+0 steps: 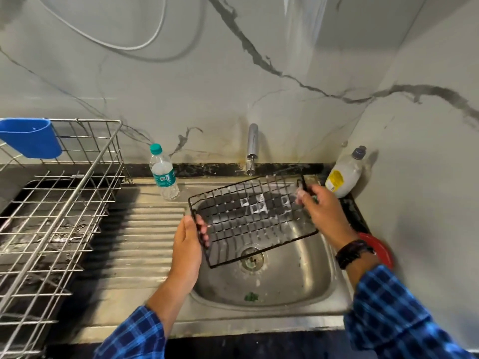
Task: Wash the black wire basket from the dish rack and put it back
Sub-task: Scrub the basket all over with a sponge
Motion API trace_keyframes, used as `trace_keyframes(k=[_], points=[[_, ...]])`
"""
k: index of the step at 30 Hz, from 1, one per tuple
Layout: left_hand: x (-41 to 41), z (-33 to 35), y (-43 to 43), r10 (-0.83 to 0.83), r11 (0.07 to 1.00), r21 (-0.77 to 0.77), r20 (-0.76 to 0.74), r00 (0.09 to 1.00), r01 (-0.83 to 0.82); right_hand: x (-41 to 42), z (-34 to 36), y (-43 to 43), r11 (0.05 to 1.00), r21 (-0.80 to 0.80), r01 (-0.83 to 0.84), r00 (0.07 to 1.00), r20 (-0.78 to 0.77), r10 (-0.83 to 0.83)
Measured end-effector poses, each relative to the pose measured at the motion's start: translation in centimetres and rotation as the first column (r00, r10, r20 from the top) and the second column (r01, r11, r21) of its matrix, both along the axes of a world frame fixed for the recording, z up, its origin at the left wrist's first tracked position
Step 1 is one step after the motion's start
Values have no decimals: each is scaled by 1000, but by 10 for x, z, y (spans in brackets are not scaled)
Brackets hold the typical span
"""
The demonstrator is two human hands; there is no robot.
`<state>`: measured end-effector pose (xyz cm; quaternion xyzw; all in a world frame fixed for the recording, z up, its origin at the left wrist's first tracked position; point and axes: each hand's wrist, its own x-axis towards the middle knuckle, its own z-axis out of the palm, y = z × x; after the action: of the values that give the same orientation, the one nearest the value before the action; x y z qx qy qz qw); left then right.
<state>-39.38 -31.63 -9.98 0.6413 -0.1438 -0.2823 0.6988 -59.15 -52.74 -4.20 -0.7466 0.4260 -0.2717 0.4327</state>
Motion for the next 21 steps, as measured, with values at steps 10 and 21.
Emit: trace_keyframes(k=[10,21], points=[[0,64,-7,-233,962,272,850,473,-16,48,48,26,676,-511,-532,759,-642,112],[-24,92,-68,-688,720,665,721,-80,-196,54,26,40,787,-400,-471,848,-450,279]])
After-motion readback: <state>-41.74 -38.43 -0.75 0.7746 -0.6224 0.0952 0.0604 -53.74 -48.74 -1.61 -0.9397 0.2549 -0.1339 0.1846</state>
